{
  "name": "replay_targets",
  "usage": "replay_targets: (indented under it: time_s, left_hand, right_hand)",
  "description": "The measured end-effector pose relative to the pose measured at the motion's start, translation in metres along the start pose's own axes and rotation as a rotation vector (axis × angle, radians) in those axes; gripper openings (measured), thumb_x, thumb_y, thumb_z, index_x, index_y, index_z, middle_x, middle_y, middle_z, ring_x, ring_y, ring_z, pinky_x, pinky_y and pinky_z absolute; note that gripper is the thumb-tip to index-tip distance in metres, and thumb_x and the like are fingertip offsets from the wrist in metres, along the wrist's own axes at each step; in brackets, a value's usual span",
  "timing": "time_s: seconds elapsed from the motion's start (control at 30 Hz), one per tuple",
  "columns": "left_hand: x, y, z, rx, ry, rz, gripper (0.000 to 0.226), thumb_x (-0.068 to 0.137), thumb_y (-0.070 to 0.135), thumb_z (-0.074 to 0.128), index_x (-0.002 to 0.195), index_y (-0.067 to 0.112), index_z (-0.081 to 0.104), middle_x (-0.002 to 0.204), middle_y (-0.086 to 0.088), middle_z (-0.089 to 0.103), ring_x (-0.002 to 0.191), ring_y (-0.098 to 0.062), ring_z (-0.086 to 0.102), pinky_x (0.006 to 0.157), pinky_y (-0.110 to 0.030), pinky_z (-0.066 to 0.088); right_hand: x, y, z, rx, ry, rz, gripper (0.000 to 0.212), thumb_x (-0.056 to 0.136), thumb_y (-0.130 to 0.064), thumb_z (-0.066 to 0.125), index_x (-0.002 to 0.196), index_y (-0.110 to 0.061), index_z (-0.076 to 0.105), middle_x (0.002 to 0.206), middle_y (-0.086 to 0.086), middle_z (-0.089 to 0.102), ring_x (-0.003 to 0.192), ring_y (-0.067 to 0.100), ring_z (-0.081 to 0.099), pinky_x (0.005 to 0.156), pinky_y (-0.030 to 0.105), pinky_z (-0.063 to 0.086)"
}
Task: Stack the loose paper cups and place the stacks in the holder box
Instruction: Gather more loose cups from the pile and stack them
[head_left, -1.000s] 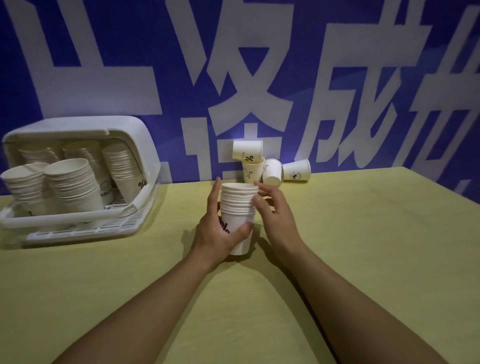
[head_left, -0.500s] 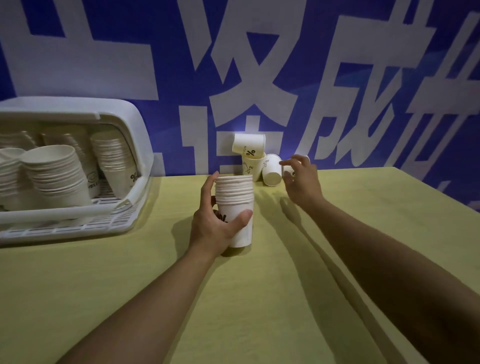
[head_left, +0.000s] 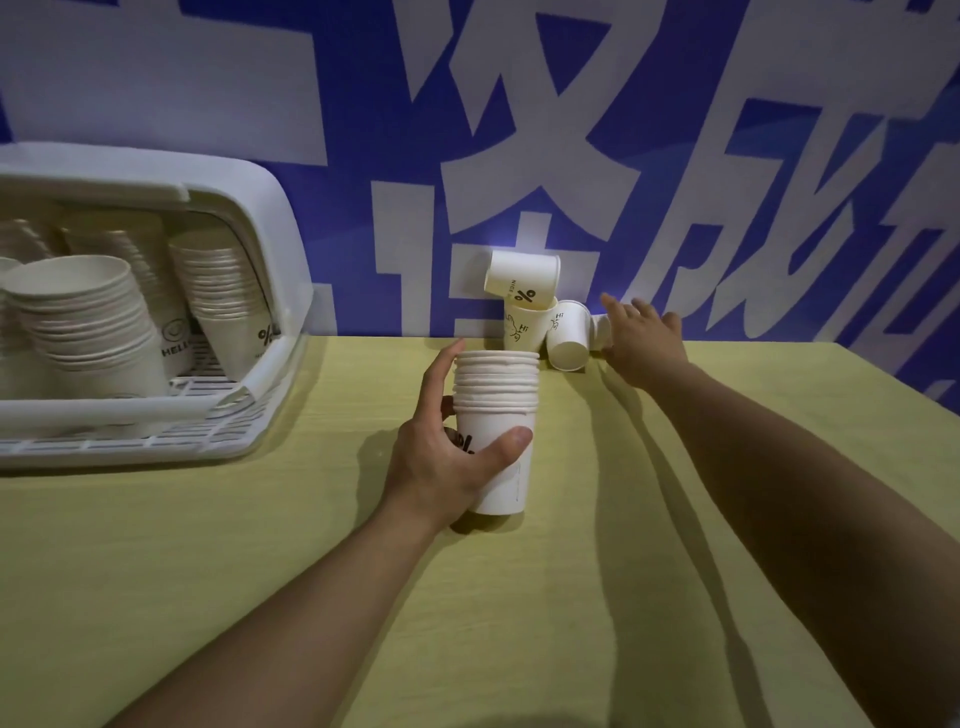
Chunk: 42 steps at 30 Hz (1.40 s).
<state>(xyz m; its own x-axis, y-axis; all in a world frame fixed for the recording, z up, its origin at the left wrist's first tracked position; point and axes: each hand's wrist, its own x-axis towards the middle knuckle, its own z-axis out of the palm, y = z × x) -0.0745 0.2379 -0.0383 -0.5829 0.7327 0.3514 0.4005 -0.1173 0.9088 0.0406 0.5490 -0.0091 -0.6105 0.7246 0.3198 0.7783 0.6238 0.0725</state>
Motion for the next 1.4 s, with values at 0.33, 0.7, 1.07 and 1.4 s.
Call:
replay_targets:
  time_s: [0.33, 0.7, 1.07, 1.4]
  left_hand:
    - [-0.002, 0.002, -0.001, -0.045, -0.008, 0.005, 0.098, 0.055, 0.071, 0.070, 0.140, 0.066, 0.022, 0.112, 0.020, 0.060, 0.091, 0.013, 0.062, 0.069, -0.021, 0.058]
    - [-0.005, 0.005, -0.003, -0.055, -0.049, 0.029, 0.091, 0.057, 0.074, 0.067, 0.133, 0.075, 0.018, 0.108, 0.020, 0.061, 0.087, -0.003, 0.068, 0.072, -0.032, 0.063]
    - [-0.014, 0.013, -0.006, -0.161, -0.397, -0.015, 0.089, 0.059, 0.066, 0.071, 0.139, 0.063, 0.033, 0.121, 0.001, 0.065, 0.102, -0.013, 0.070, 0.083, -0.045, 0.063]
    - [-0.012, 0.012, -0.006, -0.148, -0.403, -0.008, 0.083, 0.061, 0.062, 0.074, 0.135, 0.070, 0.037, 0.121, 0.013, 0.069, 0.108, -0.012, 0.068, 0.085, -0.042, 0.062]
  right_hand:
    - [-0.008, 0.003, -0.008, -0.194, -0.011, -0.074, 0.058, 0.088, -0.032, 0.072, 0.136, -0.015, 0.045, 0.141, 0.011, 0.044, 0.129, 0.035, 0.040, 0.106, 0.050, 0.036]
    - [-0.061, -0.014, -0.048, 0.699, 0.350, 0.194, 0.078, 0.084, -0.032, 0.079, 0.148, -0.036, 0.035, 0.142, 0.005, 0.046, 0.121, 0.023, 0.048, 0.103, 0.042, 0.046]
    - [-0.166, -0.113, -0.085, 1.660, 0.306, 0.359, 0.045, 0.093, -0.016, 0.066, 0.126, -0.036, 0.042, 0.120, 0.000, 0.055, 0.094, 0.020, 0.070, 0.073, 0.028, 0.061]
    - [-0.175, -0.119, -0.073, 1.744, 0.263, 0.398, 0.018, 0.098, -0.030, 0.059, 0.084, -0.018, 0.056, 0.099, 0.010, 0.068, 0.095, 0.032, 0.065, 0.086, 0.048, 0.055]
